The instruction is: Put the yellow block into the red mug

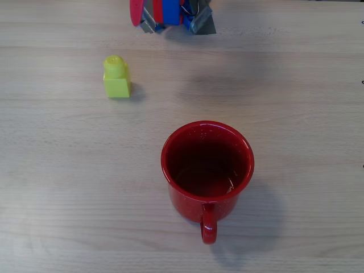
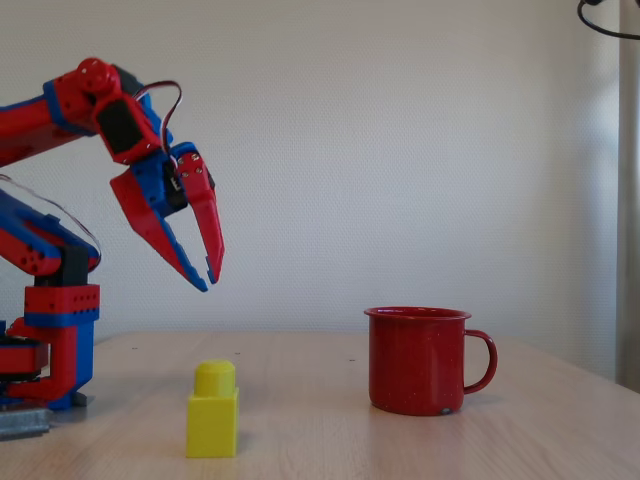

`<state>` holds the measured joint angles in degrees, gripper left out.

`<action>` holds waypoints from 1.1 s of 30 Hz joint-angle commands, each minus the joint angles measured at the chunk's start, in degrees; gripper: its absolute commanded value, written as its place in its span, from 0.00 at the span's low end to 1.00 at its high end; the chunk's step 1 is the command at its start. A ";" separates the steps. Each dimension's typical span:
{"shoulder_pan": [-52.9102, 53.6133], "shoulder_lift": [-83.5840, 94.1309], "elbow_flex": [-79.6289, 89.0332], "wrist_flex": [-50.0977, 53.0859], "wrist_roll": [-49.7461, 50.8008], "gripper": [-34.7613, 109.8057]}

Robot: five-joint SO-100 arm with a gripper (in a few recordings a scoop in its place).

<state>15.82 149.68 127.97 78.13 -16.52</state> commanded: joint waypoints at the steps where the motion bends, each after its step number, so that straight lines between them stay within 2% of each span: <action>1: 2.11 -3.69 -9.14 4.31 -1.23 0.24; 8: 7.29 -15.12 -21.97 15.82 -1.76 0.24; 16: 12.48 -18.54 -18.02 14.33 -4.22 0.25; 20: 15.21 -20.39 -16.61 14.15 -5.71 0.34; 23: 16.52 -20.92 -14.85 13.71 -9.32 0.54; 27: 16.96 -21.18 -12.74 11.51 -11.43 0.59; 33: 16.96 -22.85 -9.23 8.09 -12.74 0.59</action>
<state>31.64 126.39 119.36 86.92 -27.33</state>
